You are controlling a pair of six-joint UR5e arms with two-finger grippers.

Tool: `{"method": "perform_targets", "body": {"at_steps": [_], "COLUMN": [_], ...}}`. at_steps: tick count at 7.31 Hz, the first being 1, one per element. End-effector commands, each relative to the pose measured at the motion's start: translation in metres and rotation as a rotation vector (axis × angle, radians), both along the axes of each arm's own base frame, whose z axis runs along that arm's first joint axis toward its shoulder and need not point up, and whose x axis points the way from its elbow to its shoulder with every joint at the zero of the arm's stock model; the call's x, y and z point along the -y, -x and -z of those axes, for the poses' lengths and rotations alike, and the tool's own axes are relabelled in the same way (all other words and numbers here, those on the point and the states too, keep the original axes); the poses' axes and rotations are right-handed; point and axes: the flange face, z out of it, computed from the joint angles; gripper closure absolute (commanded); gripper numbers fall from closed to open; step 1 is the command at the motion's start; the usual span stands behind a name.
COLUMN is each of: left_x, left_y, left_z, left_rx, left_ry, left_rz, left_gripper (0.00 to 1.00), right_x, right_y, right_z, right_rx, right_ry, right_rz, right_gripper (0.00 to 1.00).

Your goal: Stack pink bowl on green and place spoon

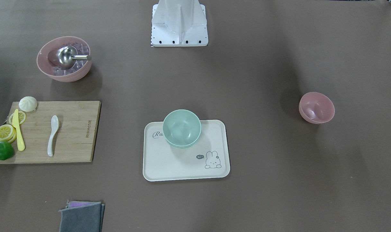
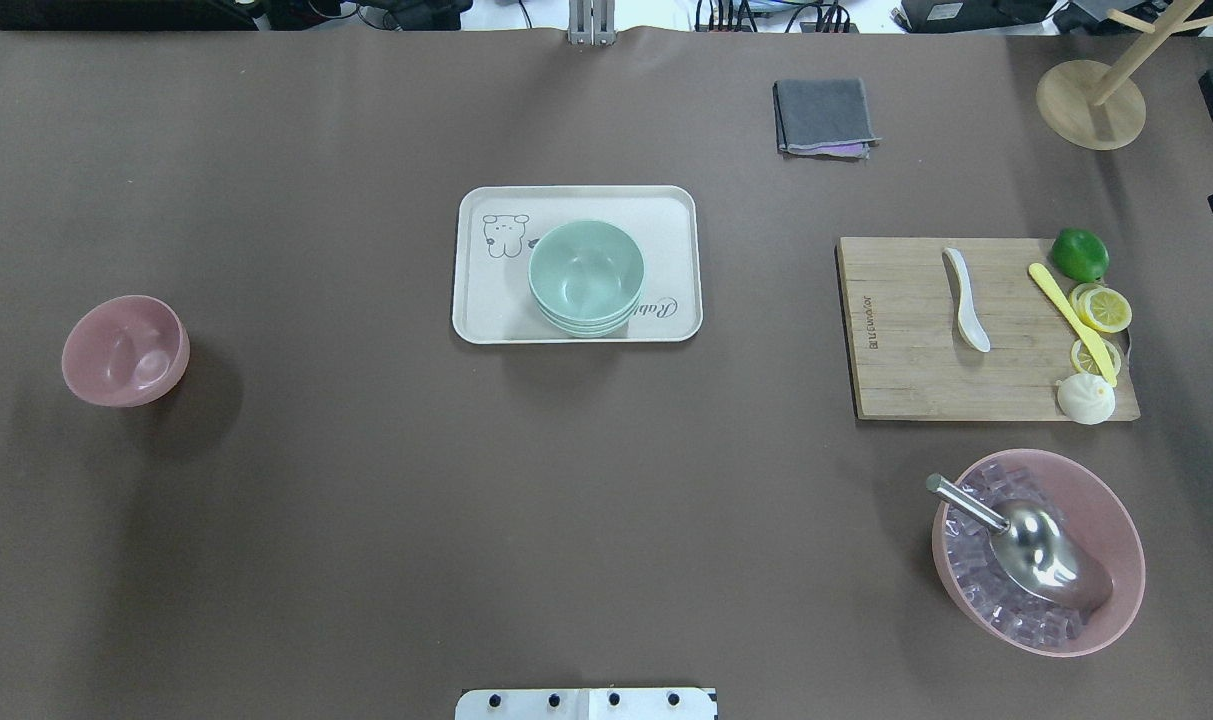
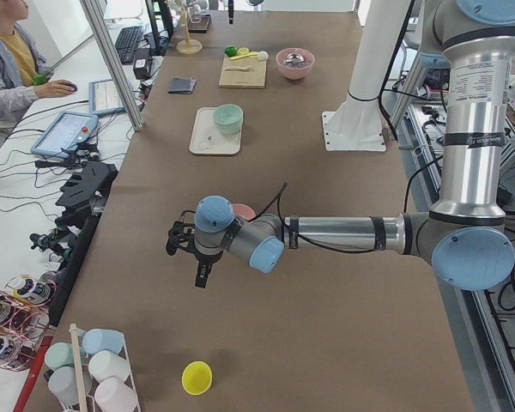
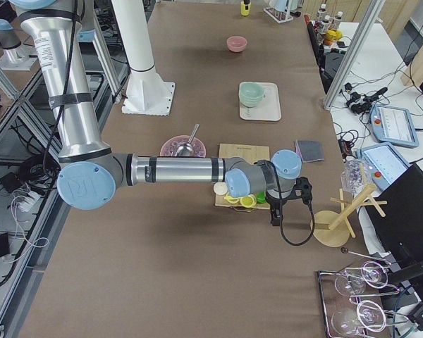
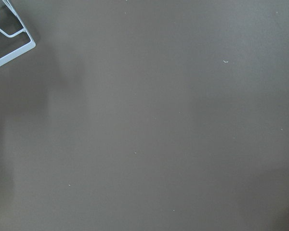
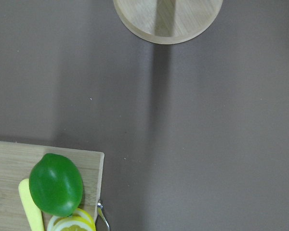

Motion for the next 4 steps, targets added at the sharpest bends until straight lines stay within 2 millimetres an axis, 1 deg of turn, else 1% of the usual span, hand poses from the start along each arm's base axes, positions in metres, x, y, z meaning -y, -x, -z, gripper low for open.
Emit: {"method": "perform_targets", "body": {"at_steps": [1, 2, 4], "left_x": [0.0001, -0.0054, -0.0088], "left_y": [-0.0004, -0.0002, 0.0002], "left_z": [0.0008, -0.0001, -0.0013], "left_rx": [0.001, -0.006, -0.007], "left_ry": [-0.001, 0.003, 0.005], "left_rz": [-0.001, -0.004, -0.004], "left_gripper": [0.02, 0.02, 0.02], "right_x": [0.0007, 0.0002, -0.0009], "right_y": [0.0006, 0.0, 0.0002], "right_z": [0.0022, 0.0009, 0.0008], "right_rx": [0.006, 0.0, 0.005], "right_ry": [-0.004, -0.003, -0.007], "right_rz": [0.001, -0.001, 0.0], "right_gripper": [0.0, 0.0, 0.0]}}
